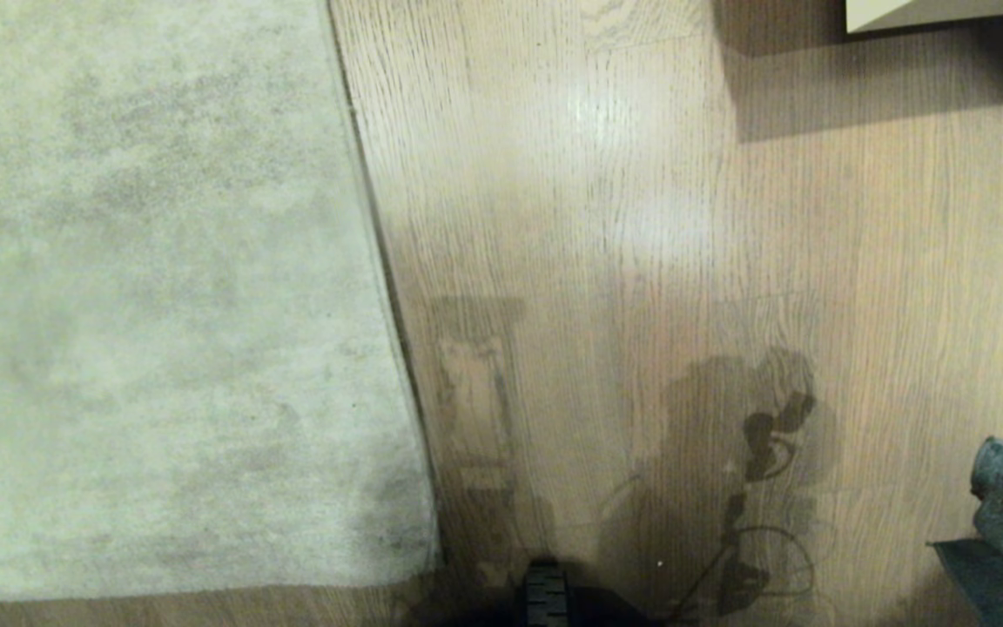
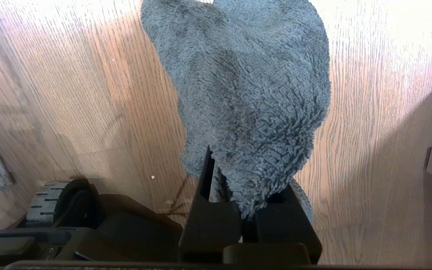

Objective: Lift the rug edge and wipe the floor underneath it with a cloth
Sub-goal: Put down the rag

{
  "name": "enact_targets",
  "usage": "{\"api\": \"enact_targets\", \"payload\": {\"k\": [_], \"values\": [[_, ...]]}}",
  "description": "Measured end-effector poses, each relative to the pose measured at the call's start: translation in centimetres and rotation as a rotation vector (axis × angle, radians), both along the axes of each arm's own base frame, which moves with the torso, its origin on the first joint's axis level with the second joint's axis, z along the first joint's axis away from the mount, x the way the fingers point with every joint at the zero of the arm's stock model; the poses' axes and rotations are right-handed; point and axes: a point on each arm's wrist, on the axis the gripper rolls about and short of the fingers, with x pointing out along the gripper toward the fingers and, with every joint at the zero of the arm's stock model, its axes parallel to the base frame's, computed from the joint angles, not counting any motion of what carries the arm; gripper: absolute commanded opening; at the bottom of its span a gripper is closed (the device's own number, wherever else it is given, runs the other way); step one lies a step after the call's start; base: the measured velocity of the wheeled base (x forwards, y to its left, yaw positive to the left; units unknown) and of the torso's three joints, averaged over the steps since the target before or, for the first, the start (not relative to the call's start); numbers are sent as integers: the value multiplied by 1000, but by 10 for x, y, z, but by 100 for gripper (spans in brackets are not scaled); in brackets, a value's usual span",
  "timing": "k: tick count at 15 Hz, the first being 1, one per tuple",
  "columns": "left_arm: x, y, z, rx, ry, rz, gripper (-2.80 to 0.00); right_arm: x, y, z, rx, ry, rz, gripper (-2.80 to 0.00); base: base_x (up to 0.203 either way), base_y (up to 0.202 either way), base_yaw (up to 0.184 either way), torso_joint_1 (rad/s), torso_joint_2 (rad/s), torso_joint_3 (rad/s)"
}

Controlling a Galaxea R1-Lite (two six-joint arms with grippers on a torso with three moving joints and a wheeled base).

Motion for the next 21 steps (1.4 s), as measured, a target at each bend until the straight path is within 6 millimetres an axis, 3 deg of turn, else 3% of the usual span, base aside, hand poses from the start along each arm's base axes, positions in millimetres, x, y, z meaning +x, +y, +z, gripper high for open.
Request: {"api": "enact_targets", "payload": {"k": [21], "values": [[0, 0, 0, -3, 0, 2, -280, 0, 0, 0, 2, 0, 0, -280, 0, 0, 0, 0, 0, 0]]}}
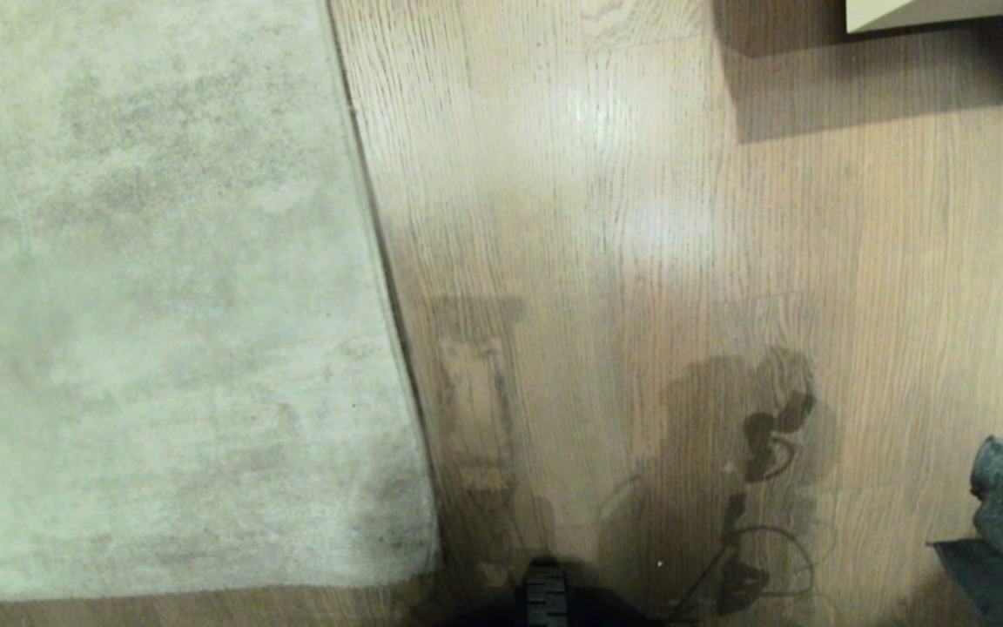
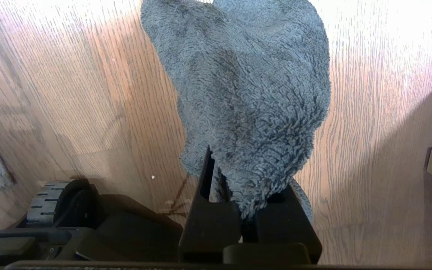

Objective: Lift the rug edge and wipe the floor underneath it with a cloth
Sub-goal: Put down the rag

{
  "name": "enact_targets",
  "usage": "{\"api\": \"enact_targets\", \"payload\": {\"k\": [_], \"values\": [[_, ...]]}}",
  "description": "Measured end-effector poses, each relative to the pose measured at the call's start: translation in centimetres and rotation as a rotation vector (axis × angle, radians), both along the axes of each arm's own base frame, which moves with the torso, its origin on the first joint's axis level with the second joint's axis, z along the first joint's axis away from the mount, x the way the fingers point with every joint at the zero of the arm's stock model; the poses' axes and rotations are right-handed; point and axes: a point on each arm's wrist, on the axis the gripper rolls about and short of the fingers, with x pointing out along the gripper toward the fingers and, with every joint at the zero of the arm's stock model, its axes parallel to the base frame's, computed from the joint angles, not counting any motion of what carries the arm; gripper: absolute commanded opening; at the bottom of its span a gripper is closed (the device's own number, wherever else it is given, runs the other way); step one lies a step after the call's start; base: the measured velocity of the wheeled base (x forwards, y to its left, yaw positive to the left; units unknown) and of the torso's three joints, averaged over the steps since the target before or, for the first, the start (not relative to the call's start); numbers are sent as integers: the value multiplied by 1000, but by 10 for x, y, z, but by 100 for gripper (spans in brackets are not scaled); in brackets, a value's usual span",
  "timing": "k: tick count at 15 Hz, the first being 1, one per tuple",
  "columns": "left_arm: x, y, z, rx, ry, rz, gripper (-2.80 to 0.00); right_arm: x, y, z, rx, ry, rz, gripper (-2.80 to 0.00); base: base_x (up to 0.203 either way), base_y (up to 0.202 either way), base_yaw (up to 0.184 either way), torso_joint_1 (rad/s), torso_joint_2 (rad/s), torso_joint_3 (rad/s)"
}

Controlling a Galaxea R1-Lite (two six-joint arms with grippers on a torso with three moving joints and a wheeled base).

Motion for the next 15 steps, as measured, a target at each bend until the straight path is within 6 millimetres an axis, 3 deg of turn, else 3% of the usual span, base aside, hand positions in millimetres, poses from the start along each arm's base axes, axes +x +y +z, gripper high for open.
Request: {"api": "enact_targets", "payload": {"k": [9, 15], "values": [[0, 0, 0, 0, 0, 2, -280, 0, 0, 0, 0, 0, -2, -280, 0, 0, 0, 0, 0, 0], [0, 0, 0, -1, 0, 3, -280, 0, 0, 0, 0, 0, -2, -280, 0, -6, 100, 3, 2, 5]]}}
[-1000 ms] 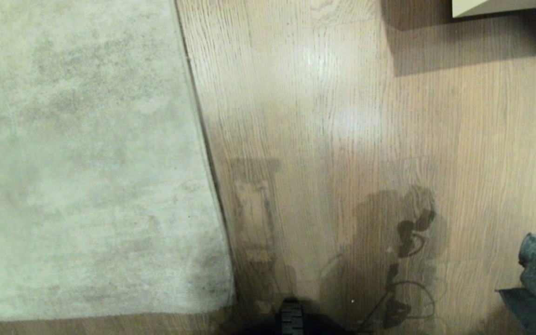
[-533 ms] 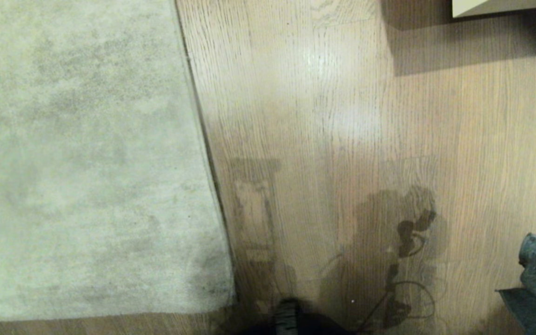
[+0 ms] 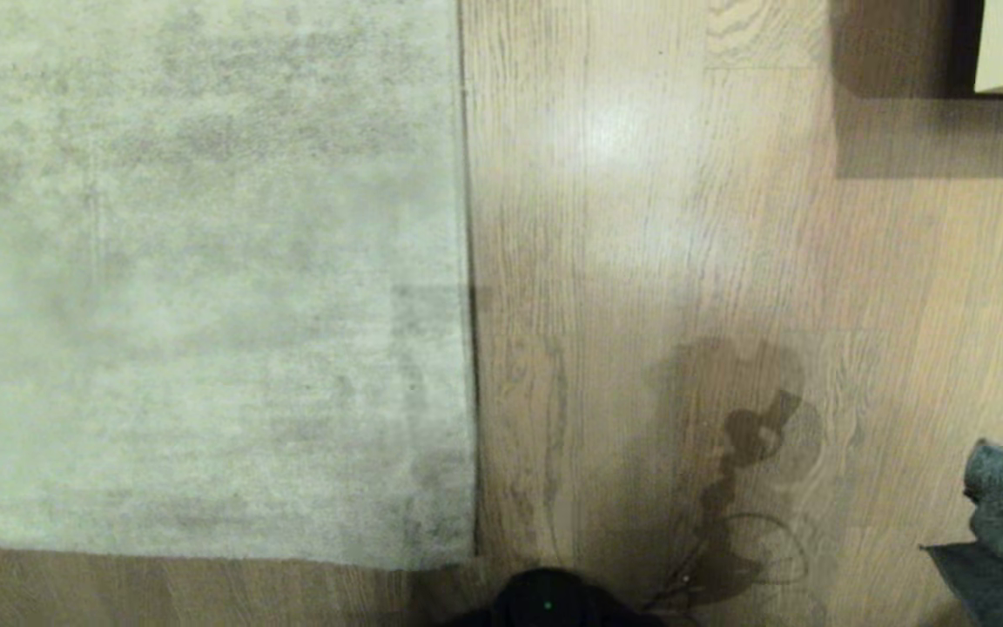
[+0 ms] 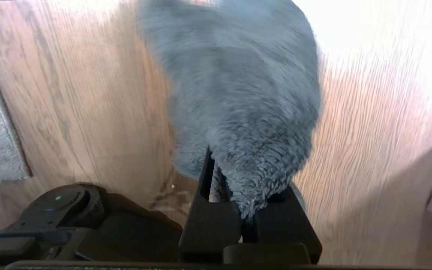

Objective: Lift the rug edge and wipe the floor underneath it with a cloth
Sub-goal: Put down the rag

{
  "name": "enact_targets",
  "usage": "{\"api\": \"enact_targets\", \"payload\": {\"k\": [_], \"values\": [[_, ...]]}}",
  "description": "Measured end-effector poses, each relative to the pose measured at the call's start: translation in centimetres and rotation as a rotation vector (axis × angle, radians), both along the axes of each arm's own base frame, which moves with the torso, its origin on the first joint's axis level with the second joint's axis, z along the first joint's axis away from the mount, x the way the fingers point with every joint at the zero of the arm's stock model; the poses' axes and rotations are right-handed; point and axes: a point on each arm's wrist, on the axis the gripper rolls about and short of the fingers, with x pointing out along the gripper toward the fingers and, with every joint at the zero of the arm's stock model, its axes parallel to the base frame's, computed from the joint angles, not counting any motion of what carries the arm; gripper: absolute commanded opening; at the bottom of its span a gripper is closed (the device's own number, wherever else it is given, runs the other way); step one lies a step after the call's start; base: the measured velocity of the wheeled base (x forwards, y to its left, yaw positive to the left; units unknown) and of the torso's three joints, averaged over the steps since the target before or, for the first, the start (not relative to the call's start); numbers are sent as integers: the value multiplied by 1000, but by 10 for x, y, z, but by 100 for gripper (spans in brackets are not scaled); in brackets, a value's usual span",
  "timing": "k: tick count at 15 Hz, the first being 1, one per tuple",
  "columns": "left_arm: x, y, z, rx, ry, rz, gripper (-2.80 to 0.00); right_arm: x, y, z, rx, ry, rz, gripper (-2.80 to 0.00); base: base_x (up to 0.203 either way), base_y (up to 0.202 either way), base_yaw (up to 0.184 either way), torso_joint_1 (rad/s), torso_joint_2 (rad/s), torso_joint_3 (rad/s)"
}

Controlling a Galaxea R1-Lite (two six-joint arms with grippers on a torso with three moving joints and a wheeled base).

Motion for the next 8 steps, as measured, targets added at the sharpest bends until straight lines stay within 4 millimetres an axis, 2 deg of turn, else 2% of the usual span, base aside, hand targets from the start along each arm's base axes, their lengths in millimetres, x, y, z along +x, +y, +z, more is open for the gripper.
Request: {"api": "enact_targets", "payload": {"k": [8], "values": [[0, 0, 0, 0, 0, 0, -280, 0, 0, 0, 1, 0, 0, -280, 0, 0, 0, 0, 0, 0]]}}
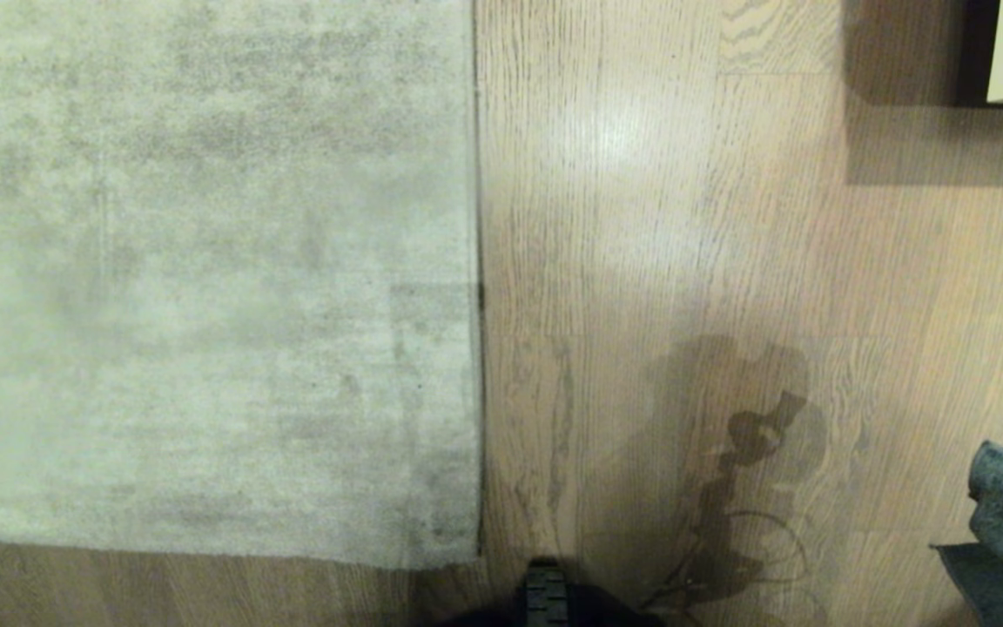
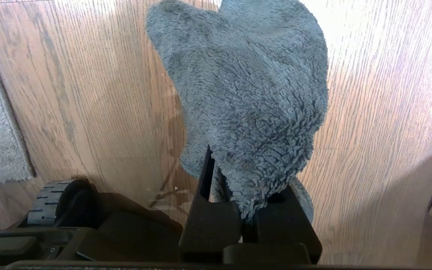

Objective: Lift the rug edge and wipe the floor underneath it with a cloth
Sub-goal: Put down the rag

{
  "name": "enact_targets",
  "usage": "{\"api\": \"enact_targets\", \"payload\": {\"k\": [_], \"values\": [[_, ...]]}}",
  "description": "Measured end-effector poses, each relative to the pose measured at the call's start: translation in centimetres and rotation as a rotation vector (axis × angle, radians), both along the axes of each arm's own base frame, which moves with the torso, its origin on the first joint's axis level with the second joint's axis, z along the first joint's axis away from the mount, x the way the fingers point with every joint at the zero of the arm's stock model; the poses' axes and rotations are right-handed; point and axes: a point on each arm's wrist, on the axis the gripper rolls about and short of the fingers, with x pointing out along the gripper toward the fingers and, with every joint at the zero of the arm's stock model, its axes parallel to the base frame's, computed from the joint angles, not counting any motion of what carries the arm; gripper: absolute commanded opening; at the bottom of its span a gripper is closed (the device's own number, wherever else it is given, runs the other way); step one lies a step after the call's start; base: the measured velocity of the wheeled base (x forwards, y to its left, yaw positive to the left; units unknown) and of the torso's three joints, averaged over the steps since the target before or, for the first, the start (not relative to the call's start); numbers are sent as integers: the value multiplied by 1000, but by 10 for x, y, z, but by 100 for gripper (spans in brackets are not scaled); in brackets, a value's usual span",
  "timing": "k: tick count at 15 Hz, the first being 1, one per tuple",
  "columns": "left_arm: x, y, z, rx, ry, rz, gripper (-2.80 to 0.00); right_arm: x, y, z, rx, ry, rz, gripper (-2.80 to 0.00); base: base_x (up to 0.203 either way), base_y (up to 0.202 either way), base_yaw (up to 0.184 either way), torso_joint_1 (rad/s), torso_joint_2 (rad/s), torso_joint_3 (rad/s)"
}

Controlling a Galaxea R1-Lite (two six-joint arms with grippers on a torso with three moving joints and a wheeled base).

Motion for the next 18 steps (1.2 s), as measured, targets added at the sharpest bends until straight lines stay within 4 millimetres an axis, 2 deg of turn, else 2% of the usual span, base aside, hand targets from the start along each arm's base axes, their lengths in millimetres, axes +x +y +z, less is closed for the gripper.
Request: {"api": "enact_targets", "payload": {"k": [10, 18], "values": [[0, 0, 0, -1, -1, 0, -280, 0, 0, 0, 0, 0, 0, -280, 0, 0, 0, 0, 0, 0], [0, 0, 0, -1, -2, 0, -280, 0, 0, 0, -1, 0, 0, -280, 0, -173, 4, 2, 3, 1]]}}
